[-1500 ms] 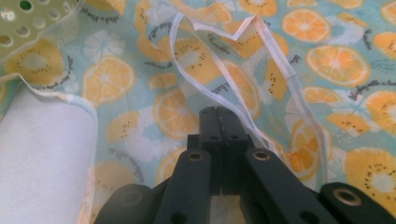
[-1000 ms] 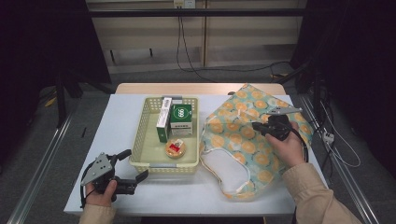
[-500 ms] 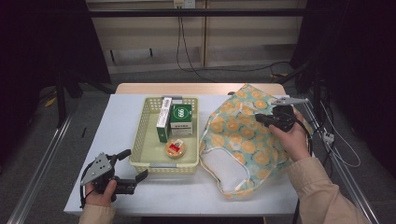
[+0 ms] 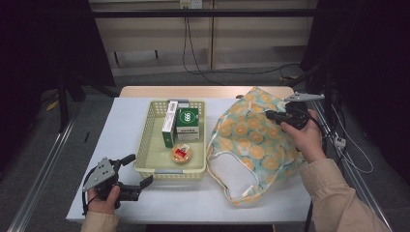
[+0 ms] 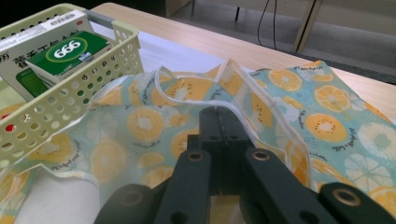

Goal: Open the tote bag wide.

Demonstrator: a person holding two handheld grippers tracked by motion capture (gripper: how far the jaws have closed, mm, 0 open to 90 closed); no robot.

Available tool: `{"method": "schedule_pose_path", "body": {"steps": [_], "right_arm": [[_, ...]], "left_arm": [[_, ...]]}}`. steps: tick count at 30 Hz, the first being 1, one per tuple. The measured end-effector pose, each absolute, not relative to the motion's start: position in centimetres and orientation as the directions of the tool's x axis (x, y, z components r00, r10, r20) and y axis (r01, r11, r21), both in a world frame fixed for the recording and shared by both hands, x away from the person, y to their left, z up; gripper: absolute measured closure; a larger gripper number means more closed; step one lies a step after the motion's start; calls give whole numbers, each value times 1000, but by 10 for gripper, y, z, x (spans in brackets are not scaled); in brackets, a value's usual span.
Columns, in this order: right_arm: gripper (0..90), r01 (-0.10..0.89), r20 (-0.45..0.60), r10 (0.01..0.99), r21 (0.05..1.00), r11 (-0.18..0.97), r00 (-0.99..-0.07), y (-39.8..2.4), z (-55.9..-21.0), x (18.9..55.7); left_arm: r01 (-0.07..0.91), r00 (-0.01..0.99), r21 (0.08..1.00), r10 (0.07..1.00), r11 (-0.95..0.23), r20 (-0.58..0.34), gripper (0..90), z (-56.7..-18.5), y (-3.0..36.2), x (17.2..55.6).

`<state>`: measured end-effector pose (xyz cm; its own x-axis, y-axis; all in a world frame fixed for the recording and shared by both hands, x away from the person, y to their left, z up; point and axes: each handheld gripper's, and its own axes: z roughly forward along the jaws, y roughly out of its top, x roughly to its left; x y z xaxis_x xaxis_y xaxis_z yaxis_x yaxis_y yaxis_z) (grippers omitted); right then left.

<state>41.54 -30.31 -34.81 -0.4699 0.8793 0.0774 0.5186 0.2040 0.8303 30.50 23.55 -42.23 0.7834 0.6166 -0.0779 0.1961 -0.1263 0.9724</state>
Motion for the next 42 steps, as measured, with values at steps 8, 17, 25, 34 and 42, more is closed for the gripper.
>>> {"method": "schedule_pose_path", "body": {"steps": [8,17,25,34,42], "right_arm": [[900,507,64,880,836,210,-470,-305,-340,415],[900,492,55,886,847,203,-461,-310,-331,413],[900,482,48,887,852,204,-459,-313,-323,411],[900,480,47,890,854,200,-454,-313,-323,410],[900,482,50,888,853,200,-457,-312,-323,410]], "left_arm": [[202,783,972,617,-123,-85,28,-421,236,306],[205,785,970,614,-131,-83,28,-420,234,307],[205,790,969,608,-136,-82,28,-417,231,307],[202,802,969,592,-141,-81,28,-411,228,308],[211,817,966,569,-147,-92,29,-405,223,312]]}}
